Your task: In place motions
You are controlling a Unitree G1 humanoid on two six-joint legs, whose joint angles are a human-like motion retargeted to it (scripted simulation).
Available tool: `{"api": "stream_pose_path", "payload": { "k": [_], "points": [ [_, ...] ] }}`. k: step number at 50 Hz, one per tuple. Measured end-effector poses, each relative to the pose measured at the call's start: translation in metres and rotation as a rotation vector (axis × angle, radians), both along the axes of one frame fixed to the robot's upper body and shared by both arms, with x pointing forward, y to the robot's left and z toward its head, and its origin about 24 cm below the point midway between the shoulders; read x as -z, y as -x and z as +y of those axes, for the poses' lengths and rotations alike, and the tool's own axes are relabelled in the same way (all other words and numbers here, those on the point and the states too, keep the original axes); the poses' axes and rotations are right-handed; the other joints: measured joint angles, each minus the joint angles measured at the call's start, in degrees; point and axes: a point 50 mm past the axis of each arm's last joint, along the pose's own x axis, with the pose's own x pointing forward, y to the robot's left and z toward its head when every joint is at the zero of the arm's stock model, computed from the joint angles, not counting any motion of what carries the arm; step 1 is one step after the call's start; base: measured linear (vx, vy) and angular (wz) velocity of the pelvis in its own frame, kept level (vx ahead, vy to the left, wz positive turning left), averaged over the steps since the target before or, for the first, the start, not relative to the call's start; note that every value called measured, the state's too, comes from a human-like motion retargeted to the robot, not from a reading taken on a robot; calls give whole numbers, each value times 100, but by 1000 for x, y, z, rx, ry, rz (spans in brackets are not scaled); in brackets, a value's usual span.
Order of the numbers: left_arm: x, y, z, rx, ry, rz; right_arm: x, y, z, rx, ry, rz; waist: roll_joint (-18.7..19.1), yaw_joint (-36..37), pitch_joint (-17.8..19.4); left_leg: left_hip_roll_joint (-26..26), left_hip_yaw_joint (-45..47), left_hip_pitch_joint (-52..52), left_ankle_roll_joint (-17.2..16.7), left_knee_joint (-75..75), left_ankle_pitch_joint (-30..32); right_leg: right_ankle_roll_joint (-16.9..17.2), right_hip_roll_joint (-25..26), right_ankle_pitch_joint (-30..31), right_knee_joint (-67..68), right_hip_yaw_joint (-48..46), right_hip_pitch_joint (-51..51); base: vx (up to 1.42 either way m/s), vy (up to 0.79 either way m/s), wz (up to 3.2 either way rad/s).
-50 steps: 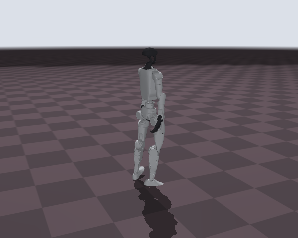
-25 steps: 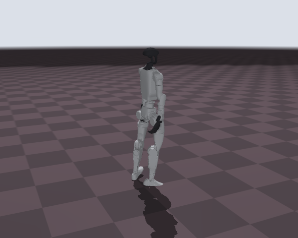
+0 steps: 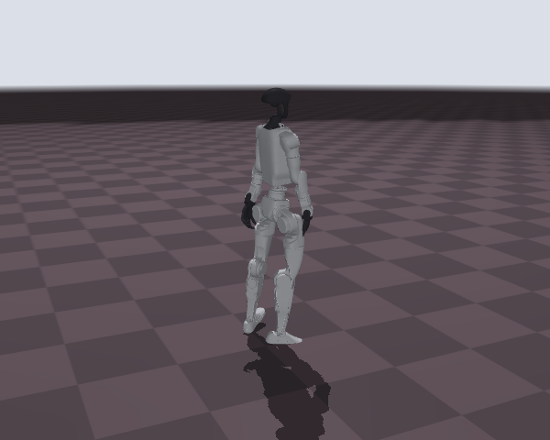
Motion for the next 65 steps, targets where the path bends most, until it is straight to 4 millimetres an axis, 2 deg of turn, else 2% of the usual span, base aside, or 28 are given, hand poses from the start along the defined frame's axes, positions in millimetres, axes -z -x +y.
{"api": "stream_pose_path", "payload": {
  "k": [2,5,8,10,12,14,16,18,20,22,25,28,31,33,35,37,40,42,45,47,50,52,55,57,59,61,63,65],
  "points": [
    [11,-58,13,173,45,-183,5,51,-25,126,139,153,-65,4,19,-26,-98,-26,29,28,7,11,-22,-11,-29,-99,78,-6,-1,36],
    [15,-152,17,400,83,-477,-2,127,-54,343,357,363,-137,-1,31,-41,-171,-86,69,76,5,27,-46,-24,-59,-207,138,-1,-1,8],
    [2,-234,15,538,53,-747,-19,191,-74,592,545,514,-114,-109,-7,-14,-189,-177,89,119,-8,46,-45,-26,-78,-269,118,0,0,0],
    [-13,-279,11,595,17,-903,-31,221,-83,747,621,568,-67,-178,-53,13,-166,-237,97,136,-18,65,-42,-29,-77,-285,70,0,0,0],
    [-29,-314,9,636,-15,-1033,-39,241,-91,862,656,583,-28,-262,-63,27,-149,-269,105,147,-30,69,-29,-27,-78,-270,38,0,0,0],
    [-43,-339,10,667,-49,-1132,-47,255,-99,934,690,593,-6,-334,-39,40,-139,-261,111,160,-36,69,-23,-21,-78,-261,44,0,0,0],
    [-51,-352,11,683,-83,-1197,-54,265,-105,974,736,604,10,-357,-21,52,-123,-250,111,174,-44,72,-20,-20,-71,-246,50,0,0,0],
    [-52,-355,8,672,-107,-1231,-58,271,-109,992,786,606,23,-311,-16,59,-98,-233,108,174,-52,68,-15,-19,-62,-224,44,0,0,0],
    [-46,-347,4,624,-112,-1239,-59,271,-110,985,823,599,39,-227,-29,57,-73,-208,108,157,-61,64,-8,-17,-53,-202,33,0,0,0],
    [-32,-325,1,550,-91,-1193,-52,260,-107,940,813,581,59,-147,-62,55,-53,-196,103,135,-66,54,2,-15,-47,-186,6,6,1,-8],
    [-4,-267,-2,443,-20,-1017,-34,223,-98,785,715,522,95,-43,-100,54,-11,-153,93,88,-64,39,23,-10,-23,-126,-39,4,1,-6],
    [18,-184,1,342,37,-748,-14,162,-83,515,554,414,142,57,-107,53,107,-37,70,12,-52,2,56,9,4,-2,-81,3,1,-28],
    [21,-92,7,227,-14,-419,0,81,-57,238,351,243,181,179,-62,66,313,100,21,-51,-42,-22,76,46,51,182,-150,-1,1,-49],
    [14,-31,7,137,-84,-189,2,25,-28,89,205,98,184,228,3,76,432,178,-10,-79,-36,-40,89,76,67,274,-182,0,-2,-43],
    [0,23,3,34,-154,-2,-5,-25,3,-29,62,-47,166,236,59,82,524,243,-37,-101,-28,-65,106,102,76,348,-200,3,-5,-32],
    [-14,62,-4,-54,-188,96,-20,-66,30,-103,-65,-172,168,264,93,95,587,270,-60,-117,-17,-76,124,118,93,427,-238,0,-1,-23],
    [-35,103,-12,-124,-155,178,-47,-113,61,-169,-225,-324,215,306,136,132,637,257,-89,-127,-6,-74,146,133,120,505,-304,-5,1,-5],
    [-48,122,-13,-124,-128,242,-62,-131,74,-192,-301,-400,226,293,162,147,613,236,-94,-122,3,-72,150,130,125,501,-312,-3,1,2],
    [-59,137,-11,-99,-129,315,-70,-139,84,-211,-344,-462,206,239,169,155,538,194,-91,-101,13,-70,148,112,116,461,-293,-1,-2,15],
    [-55,131,-5,-77,-156,319,-63,-131,79,-199,-320,-455,167,203,162,141,462,167,-75,-92,29,-69,133,93,113,418,-264,2,-4,29],
    [-35,99,8,-22,-188,236,-40,-98,61,-154,-246,-358,119,150,134,115,339,114,-42,-62,47,-66,102,68,97,327,-205,4,-3,32],
    [-13,57,18,63,-202,109,-20,-63,39,-80,-163,-256,79,166,111,95,233,61,-15,-31,57,-58,73,53,70,217,-149,1,0,39],
    [14,-36,28,204,-186,-168,2,4,-5,85,21,-85,15,217,127,55,47,-7,33,12,80,-48,39,44,-7,10,-18,-3,2,48],
    [21,-107,21,275,-123,-380,6,59,-34,208,170,78,-49,232,130,24,-93,-51,68,41,94,-38,14,33,-43,-123,65,-4,0,52],
    [16,-175,4,322,-46,-597,0,115,-59,310,323,273,-101,224,127,3,-188,-88,96,69,100,-26,-10,21,-54,-206,116,-1,-1,37],
    [3,-235,-15,357,29,-809,-14,166,-81,388,469,456,-128,205,146,-4,-219,-113,110,92,96,-18,-22,20,-68,-252,140,0,0,0],
    [-17,-288,-31,386,79,-1018,-31,205,-99,446,597,583,-115,160,157,3,-180,-133,116,101,88,-14,-23,33,-85,-267,124,-1,1,-13],
    [-39,-331,-42,418,77,-1212,-46,233,-112,495,689,646,-72,103,148,15,-91,-138,119,90,75,-11,-18,53,-89,-257,74,-1,2,-39]
  ]
}}
